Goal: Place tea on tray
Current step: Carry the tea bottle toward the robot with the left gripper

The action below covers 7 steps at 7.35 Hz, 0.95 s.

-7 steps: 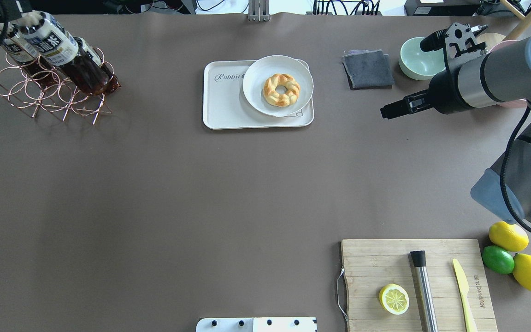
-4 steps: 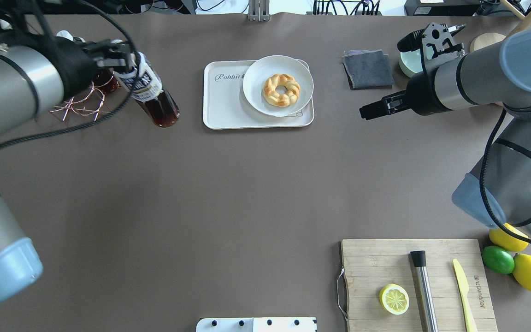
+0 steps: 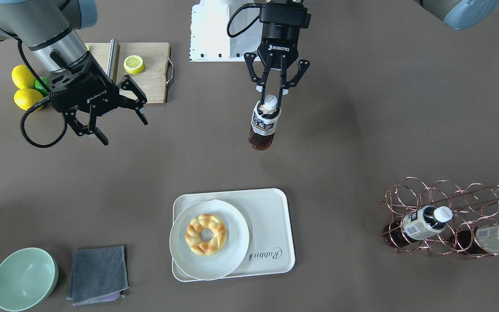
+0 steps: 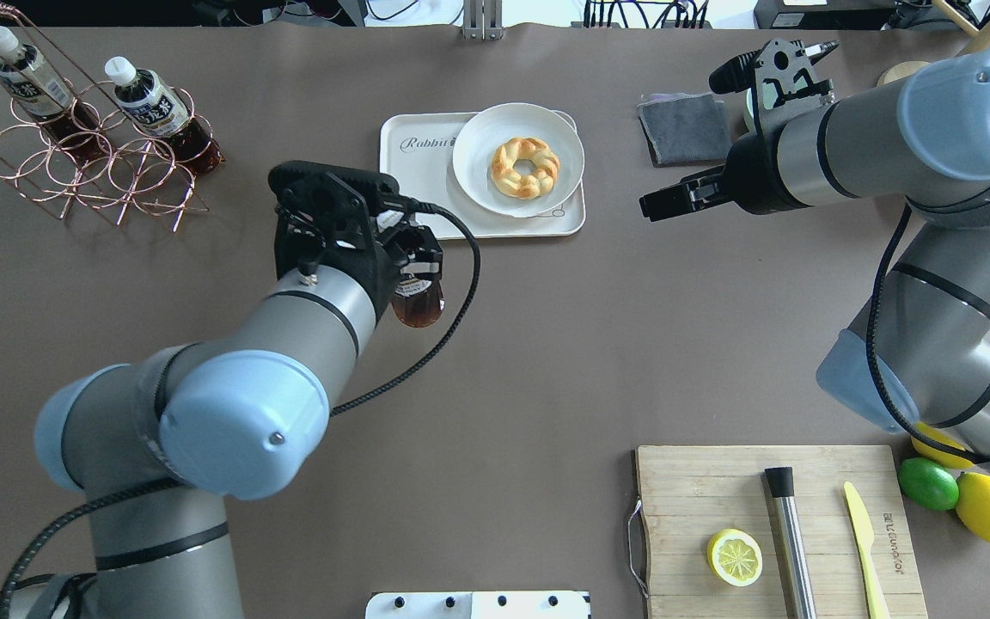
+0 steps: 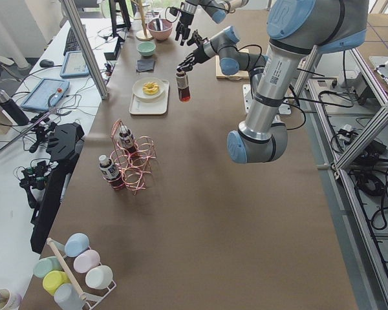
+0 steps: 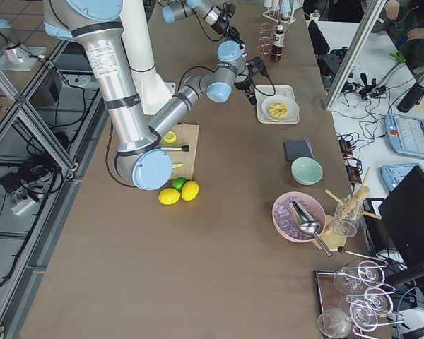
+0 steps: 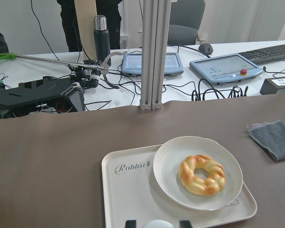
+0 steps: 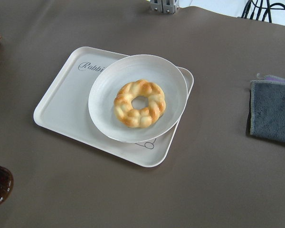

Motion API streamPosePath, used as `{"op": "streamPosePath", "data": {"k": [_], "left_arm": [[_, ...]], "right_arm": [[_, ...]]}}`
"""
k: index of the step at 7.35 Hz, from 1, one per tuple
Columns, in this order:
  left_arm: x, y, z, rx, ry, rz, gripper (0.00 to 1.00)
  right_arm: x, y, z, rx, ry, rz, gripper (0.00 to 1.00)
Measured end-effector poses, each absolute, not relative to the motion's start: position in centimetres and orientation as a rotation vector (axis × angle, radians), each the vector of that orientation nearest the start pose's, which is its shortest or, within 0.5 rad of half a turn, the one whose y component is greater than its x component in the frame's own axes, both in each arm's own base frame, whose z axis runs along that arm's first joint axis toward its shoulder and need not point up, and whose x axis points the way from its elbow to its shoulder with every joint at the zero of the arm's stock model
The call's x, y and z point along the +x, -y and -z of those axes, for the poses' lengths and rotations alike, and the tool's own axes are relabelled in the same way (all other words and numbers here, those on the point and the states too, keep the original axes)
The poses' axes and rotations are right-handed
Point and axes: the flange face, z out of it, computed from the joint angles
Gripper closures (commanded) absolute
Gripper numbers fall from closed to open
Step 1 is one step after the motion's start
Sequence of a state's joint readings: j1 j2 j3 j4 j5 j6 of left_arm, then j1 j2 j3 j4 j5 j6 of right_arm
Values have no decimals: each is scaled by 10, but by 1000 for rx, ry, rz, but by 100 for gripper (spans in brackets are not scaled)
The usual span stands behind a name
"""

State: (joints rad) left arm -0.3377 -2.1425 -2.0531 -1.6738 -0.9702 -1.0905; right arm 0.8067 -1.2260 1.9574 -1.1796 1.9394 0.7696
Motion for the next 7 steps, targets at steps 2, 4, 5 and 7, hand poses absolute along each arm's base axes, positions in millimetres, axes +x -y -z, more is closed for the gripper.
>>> {"op": "streamPosePath", "data": {"k": [2, 4, 5, 7], "left_arm": [[486, 330, -116, 946, -808, 226, 100], [507, 315, -119, 945, -809, 246, 100], [513, 310, -121, 952, -803, 253, 100], [519, 303, -123, 972, -791, 259, 93]], "right_arm": [[-319, 473, -250, 573, 1007, 202, 0], [-319, 471, -248, 579, 1007, 203, 0], [-319, 470, -248, 582, 1007, 203, 0], [-318, 468, -247, 585, 1008, 203, 0]]}}
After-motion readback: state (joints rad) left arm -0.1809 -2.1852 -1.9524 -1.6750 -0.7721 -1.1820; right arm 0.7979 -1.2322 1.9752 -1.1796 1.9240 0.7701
